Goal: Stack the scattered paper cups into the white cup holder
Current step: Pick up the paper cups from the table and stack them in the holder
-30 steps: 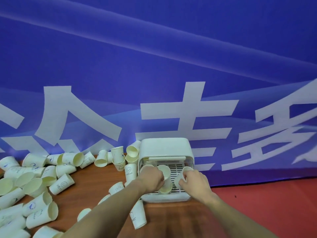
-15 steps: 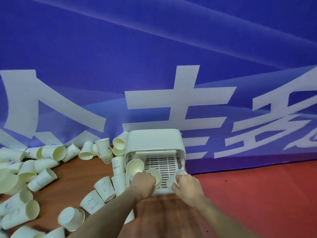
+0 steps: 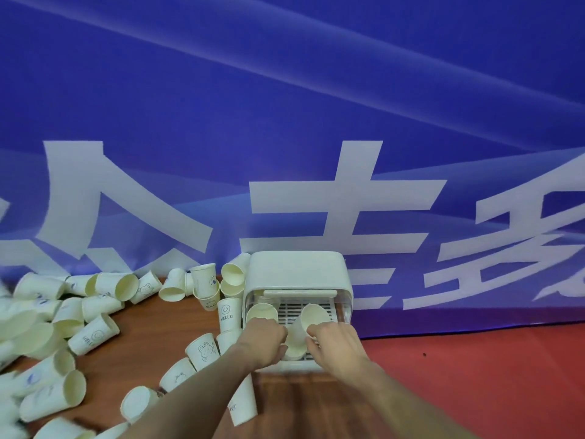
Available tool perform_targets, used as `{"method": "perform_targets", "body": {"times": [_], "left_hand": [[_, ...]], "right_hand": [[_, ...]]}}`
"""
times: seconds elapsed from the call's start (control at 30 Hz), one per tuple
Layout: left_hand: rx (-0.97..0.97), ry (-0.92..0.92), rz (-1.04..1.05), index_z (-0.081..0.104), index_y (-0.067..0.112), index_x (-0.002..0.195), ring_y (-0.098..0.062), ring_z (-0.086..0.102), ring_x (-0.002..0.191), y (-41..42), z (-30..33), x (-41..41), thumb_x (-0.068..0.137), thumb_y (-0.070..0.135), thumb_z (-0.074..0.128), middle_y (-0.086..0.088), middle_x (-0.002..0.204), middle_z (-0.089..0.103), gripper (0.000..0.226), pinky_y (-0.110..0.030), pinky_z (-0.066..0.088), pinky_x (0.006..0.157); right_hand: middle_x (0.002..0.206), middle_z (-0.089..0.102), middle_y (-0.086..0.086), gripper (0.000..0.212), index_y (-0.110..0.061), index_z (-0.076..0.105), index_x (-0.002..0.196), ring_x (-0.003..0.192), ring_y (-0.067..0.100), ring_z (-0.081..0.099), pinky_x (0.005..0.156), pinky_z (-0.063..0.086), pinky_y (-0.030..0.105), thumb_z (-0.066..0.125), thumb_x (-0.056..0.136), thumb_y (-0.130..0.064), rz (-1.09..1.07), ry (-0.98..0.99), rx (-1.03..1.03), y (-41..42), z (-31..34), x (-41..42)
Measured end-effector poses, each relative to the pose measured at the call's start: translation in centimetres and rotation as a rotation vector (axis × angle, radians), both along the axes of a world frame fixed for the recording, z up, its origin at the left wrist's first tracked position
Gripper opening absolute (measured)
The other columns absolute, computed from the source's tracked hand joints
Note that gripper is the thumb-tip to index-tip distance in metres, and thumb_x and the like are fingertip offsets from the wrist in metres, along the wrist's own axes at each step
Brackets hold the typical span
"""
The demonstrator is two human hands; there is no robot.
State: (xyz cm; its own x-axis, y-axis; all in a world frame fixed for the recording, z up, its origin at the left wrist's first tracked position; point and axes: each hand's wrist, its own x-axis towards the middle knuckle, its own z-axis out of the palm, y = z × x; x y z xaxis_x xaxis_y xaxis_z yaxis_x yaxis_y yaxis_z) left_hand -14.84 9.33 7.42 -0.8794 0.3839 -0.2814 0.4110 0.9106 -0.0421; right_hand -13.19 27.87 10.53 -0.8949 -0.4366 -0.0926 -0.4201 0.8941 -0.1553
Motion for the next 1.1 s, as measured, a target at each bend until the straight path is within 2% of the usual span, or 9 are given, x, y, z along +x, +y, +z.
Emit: {"method": "perform_targets", "body": {"times": [0.23, 0.4, 0.5, 0.63, 0.73, 0.8, 0.9, 1.03, 1.1], "left_hand": [[0.051, -0.001, 0.011, 0.065, 0.017, 0.101, -0.034, 0.065, 0.091, -2.5, 0.4, 1.0, 0.093, 0.036, 0.046, -0.011, 0.098, 0.07, 0.028, -0.034, 0.046, 0.074], [0.058, -0.067, 0.058, 0.063, 0.021, 0.111, -0.032, 0.062, 0.1, -5.2, -1.1, 2.2, 0.092, 0.044, 0.051, -0.01, 0.106, 0.068, 0.032, -0.036, 0.045, 0.083], [0.047, -0.093, 0.114, 0.06, 0.023, 0.117, -0.031, 0.062, 0.102, -6.7, -2.2, 3.2, 0.092, 0.046, 0.051, -0.01, 0.11, 0.066, 0.036, -0.035, 0.045, 0.082], [0.044, -0.13, 0.154, 0.057, 0.022, 0.121, -0.031, 0.063, 0.103, -8.4, -3.4, 4.4, 0.091, 0.052, 0.051, -0.008, 0.112, 0.067, 0.043, -0.035, 0.045, 0.081], [0.034, -0.143, 0.157, 0.057, 0.022, 0.121, -0.031, 0.063, 0.103, -9.5, -4.0, 5.0, 0.09, 0.054, 0.052, -0.008, 0.112, 0.067, 0.045, -0.036, 0.046, 0.08], [0.019, -0.143, 0.16, 0.058, 0.021, 0.12, -0.031, 0.064, 0.101, -10.1, -4.0, 5.2, 0.09, 0.055, 0.051, -0.008, 0.111, 0.067, 0.046, -0.036, 0.046, 0.079], [-0.008, -0.14, 0.162, 0.059, 0.019, 0.12, -0.03, 0.064, 0.1, -11.0, -3.2, 5.2, 0.091, 0.054, 0.05, -0.008, 0.109, 0.068, 0.046, -0.036, 0.046, 0.078], [-0.028, -0.112, 0.175, 0.058, 0.02, 0.123, -0.028, 0.064, 0.097, -12.8, -1.1, 4.7, 0.092, 0.055, 0.048, -0.006, 0.106, 0.068, 0.048, -0.035, 0.046, 0.077], [-0.054, -0.098, 0.195, 0.058, 0.021, 0.123, -0.029, 0.063, 0.099, -13.8, 0.0, 4.5, 0.093, 0.054, 0.048, -0.006, 0.109, 0.068, 0.047, -0.036, 0.047, 0.08]], "right_hand": [[0.101, 0.067, 0.015, 0.025, -0.012, 0.061, 0.102, 0.094, 0.038, 0.062, 0.068, 0.032, 0.036, 0.039, 0.097, -0.024, 0.127, -0.012, 0.195, -2.3, -0.9, -0.6], [0.108, 0.066, 0.014, 0.025, -0.013, 0.059, 0.113, 0.101, 0.034, 0.063, 0.075, 0.041, 0.035, 0.043, 0.094, -0.014, 0.093, -0.091, 0.318, -3.1, -2.7, -0.8], [0.11, 0.066, 0.011, 0.029, -0.014, 0.058, 0.116, 0.103, 0.033, 0.063, 0.081, 0.045, 0.035, 0.045, 0.09, -0.01, 0.072, -0.142, 0.357, -3.8, -4.0, -1.0], [0.113, 0.066, 0.009, 0.031, -0.016, 0.058, 0.12, 0.105, 0.031, 0.063, 0.083, 0.047, 0.035, 0.044, 0.093, -0.017, 0.047, -0.169, 0.338, -4.4, -5.5, -1.1], [0.117, 0.064, 0.008, 0.037, -0.016, 0.049, 0.13, 0.108, 0.03, 0.062, 0.085, 0.046, 0.036, 0.044, 0.095, -0.027, 0.018, -0.173, 0.311, -4.8, -5.7, -0.9], [0.115, 0.065, 0.007, 0.041, -0.017, 0.042, 0.133, 0.106, 0.029, 0.062, 0.08, 0.045, 0.035, 0.042, 0.094, -0.029, 0.0, -0.145, 0.28, -5.3, -5.5, -0.8], [0.109, 0.067, 0.005, 0.035, -0.016, 0.047, 0.125, 0.101, 0.028, 0.064, 0.071, 0.039, 0.034, 0.041, 0.094, -0.031, -0.006, -0.099, 0.239, -6.0, -4.6, -0.6], [0.105, 0.067, 0.007, 0.027, -0.017, 0.062, 0.099, 0.097, 0.029, 0.062, 0.073, 0.04, 0.033, 0.041, 0.091, -0.032, 0.049, -0.121, 0.192, -8.2, -3.2, -0.2], [0.102, 0.068, 0.01, 0.027, -0.016, 0.064, 0.095, 0.096, 0.032, 0.063, 0.071, 0.038, 0.034, 0.042, 0.091, -0.032, 0.086, -0.101, 0.169, -9.8, -2.4, 0.0]]}}
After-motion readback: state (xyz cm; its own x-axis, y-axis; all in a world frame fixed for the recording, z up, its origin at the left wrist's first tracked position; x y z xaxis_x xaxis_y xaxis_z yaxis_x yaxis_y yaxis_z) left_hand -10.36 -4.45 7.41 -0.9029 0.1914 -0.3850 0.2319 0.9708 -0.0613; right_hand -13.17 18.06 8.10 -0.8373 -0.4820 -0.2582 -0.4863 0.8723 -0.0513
